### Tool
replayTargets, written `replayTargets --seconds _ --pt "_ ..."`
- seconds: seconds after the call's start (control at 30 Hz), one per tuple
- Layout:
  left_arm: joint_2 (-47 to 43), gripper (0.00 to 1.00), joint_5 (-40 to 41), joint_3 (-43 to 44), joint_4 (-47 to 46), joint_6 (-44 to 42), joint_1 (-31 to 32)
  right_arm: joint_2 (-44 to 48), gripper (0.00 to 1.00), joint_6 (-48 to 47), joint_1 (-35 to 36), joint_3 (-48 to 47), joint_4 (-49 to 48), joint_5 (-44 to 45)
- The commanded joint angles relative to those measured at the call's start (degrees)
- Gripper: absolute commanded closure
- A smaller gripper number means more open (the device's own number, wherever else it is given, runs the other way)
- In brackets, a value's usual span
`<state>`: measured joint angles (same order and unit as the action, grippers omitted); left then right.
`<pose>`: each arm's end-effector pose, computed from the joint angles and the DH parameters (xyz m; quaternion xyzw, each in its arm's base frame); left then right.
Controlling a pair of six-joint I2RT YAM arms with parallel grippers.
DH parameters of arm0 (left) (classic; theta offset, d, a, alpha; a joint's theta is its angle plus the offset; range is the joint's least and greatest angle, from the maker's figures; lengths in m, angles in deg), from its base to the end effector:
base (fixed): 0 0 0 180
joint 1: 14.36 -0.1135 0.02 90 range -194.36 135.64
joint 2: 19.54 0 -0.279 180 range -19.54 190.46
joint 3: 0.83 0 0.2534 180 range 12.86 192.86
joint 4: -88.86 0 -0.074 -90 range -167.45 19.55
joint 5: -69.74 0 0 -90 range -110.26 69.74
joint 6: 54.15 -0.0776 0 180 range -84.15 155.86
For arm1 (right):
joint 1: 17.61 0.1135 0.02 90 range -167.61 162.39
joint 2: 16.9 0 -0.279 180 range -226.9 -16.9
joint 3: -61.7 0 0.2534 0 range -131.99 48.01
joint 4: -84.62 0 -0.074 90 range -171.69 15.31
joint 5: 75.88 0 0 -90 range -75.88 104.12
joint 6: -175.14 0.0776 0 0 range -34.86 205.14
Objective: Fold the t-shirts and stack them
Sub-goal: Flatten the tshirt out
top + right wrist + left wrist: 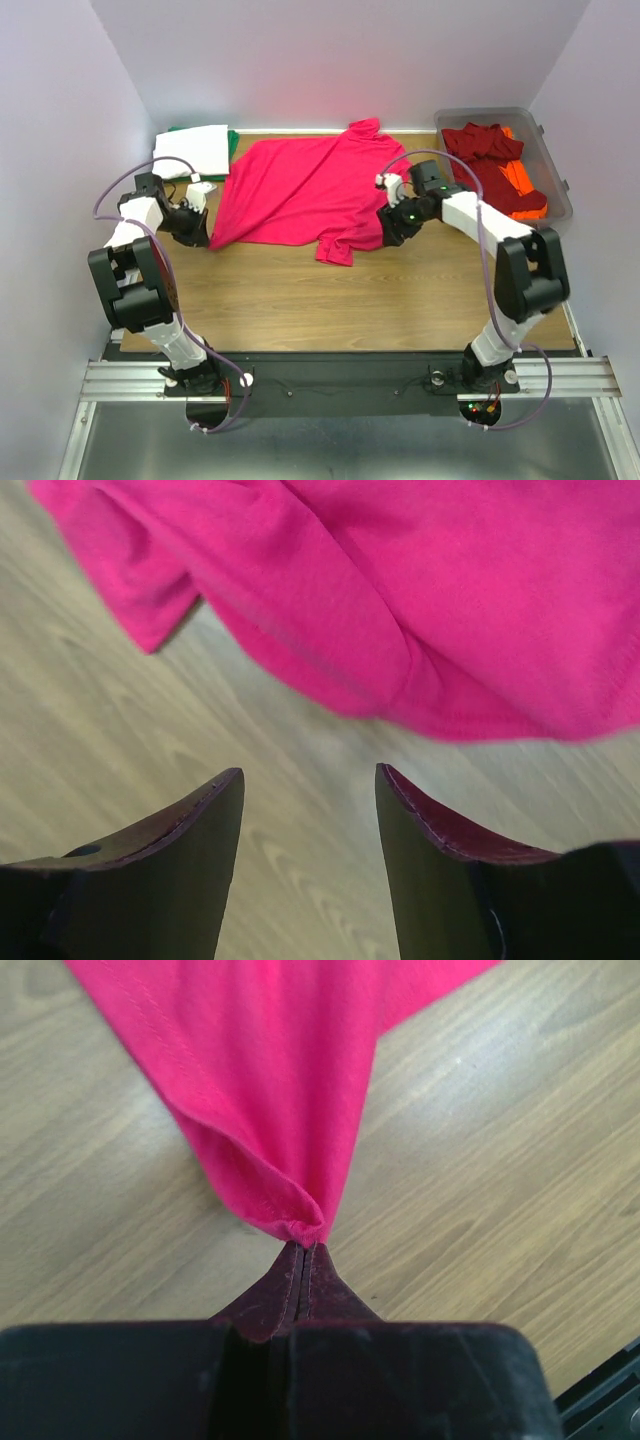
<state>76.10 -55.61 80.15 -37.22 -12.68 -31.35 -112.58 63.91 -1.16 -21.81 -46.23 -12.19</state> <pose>0.3409 0.0572 0.1992 0.3087 0.8856 -0.1551 0.3103 0.3396 0.1361 0.2118 -0.3580 0.8747 0.2102 0.2502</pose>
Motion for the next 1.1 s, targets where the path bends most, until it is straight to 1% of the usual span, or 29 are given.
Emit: replayTargets --seconds 0.0,0.1,0.2,0.23,0.27,0.33,0.4,0.47,0.5,0.53,0.6,0.7,0.73,0.77,0.8,0.83,0.9,0.97,1.07 --pt "0.1 1.00 0.1 3.2 0.7 1.9 -0.2 -4.8 0.40 -3.2 2.9 -4.0 -5.0 6.4" --pt "0.2 1.00 0.5 3.8 1.0 2.1 -0.1 -8.6 0.43 -3.7 3.4 -4.9 -6.1 7.5" --pt "0.1 1.00 1.6 3.9 1.2 1.7 -0.1 -9.5 0.54 -5.1 3.7 -3.7 -6.0 8.4" --pt "-0.1 1.00 2.0 3.3 1.1 1.0 -0.1 -9.6 0.69 -5.8 3.7 -2.3 -6.1 9.0" --pt "-0.4 1.00 3.0 2.9 0.8 0.8 -0.1 -9.6 0.82 -6.1 3.7 -1.5 -6.0 9.4" --pt "-1.2 1.00 3.7 2.0 1.4 -0.5 -0.1 -8.7 0.99 -6.8 3.6 0.9 -5.4 10.7" --pt "-2.3 1.00 4.7 0.6 3.7 -3.6 -0.1 -6.6 0.99 -7.9 3.7 3.1 -4.6 11.8" --pt "-4.7 1.00 6.3 -1.6 6.8 -6.0 -0.1 -1.7 0.99 -8.8 3.6 7.1 -3.4 12.3" --pt "-5.7 1.00 7.0 -2.4 7.9 -8.8 -0.1 0.3 0.99 -9.2 3.6 8.5 -2.5 12.5" --pt "-7.8 1.00 8.3 -4.3 9.7 -9.9 -0.1 3.3 0.99 -10.2 3.6 9.3 -0.1 12.6" --pt "-9.7 1.00 9.6 -5.9 11.1 -13.0 -0.1 6.2 0.99 -11.0 3.6 12.1 2.2 12.9" --pt "-12.7 1.00 11.2 -9.1 10.4 -14.0 -0.1 9.8 0.99 -11.9 3.6 12.5 4.3 12.9" --pt "-12.8 1.00 11.0 -9.5 10.0 -13.6 -0.1 10.2 0.93 -10.9 3.6 11.5 4.3 11.1" --pt "-12.5 1.00 10.6 -9.4 9.3 -13.1 -0.1 10.0 0.84 -10.2 3.7 10.1 4.2 9.6" --pt "-11.1 1.00 9.9 -8.7 9.1 -11.8 -0.1 8.5 0.67 -7.7 4.0 6.3 4.3 6.5" --pt "-11.1 1.00 9.9 -8.7 9.1 -11.2 -0.1 7.3 0.63 -6.3 4.0 4.4 4.3 5.1" --pt "-8.0 1.00 8.8 -6.6 9.0 -9.7 -0.1 4.8 0.57 -4.4 5.9 0.9 4.4 3.3" --pt "-5.8 1.00 7.7 -4.4 8.6 -8.0 -0.1 2.4 0.50 -2.9 8.8 -1.6 3.6 2.8" --pt "-3.7 1.00 5.8 -2.1 8.2 -5.9 -0.1 -1.1 0.48 -1.3 13.2 -3.6 2.4 4.2"
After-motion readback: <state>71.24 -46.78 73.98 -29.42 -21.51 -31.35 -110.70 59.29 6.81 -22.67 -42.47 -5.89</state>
